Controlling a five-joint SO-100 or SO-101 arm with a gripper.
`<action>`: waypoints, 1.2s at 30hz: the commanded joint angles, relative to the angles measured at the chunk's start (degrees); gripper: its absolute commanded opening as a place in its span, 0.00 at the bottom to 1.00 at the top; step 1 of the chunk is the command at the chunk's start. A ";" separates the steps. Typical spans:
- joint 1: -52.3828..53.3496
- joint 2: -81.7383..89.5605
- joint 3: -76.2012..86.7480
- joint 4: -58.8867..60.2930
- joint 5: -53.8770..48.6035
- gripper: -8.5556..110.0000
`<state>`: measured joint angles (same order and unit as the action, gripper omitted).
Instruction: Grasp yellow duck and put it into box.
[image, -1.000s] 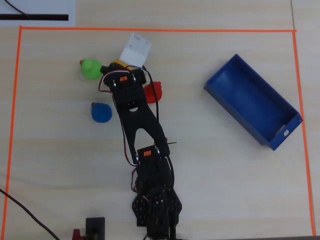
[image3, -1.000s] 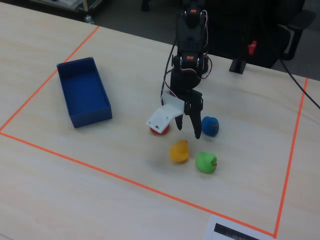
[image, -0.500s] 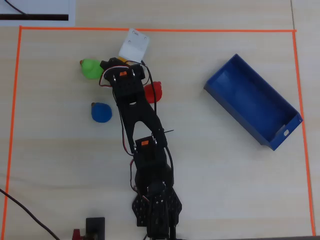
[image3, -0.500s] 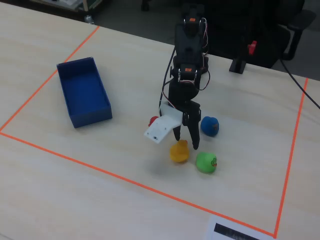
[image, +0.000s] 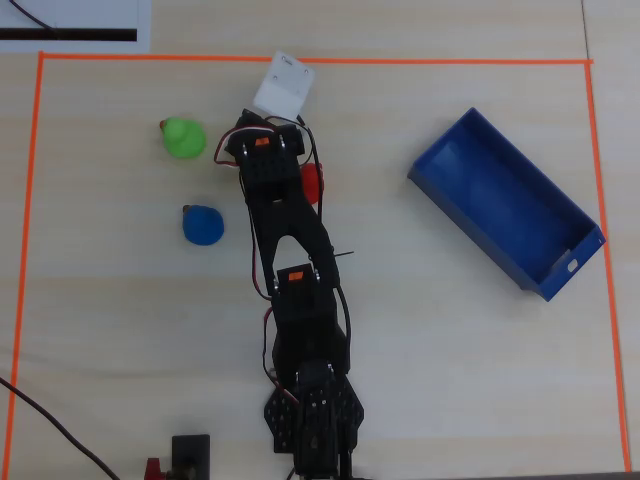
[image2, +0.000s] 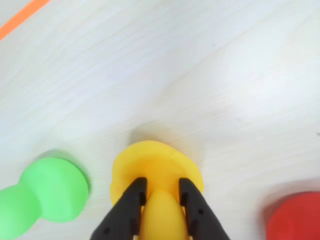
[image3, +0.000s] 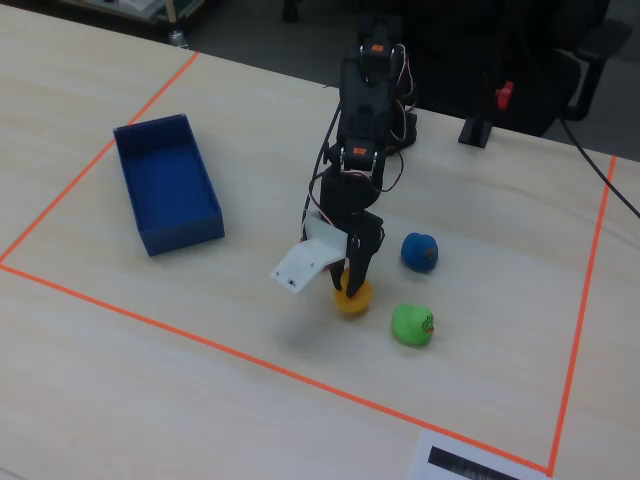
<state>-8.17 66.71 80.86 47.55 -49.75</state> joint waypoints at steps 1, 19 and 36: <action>-0.35 1.49 0.18 -0.62 0.18 0.07; 6.15 14.24 -19.16 21.01 1.41 0.07; 39.99 30.85 2.90 -3.78 -17.49 0.07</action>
<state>24.08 93.69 82.71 48.87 -63.37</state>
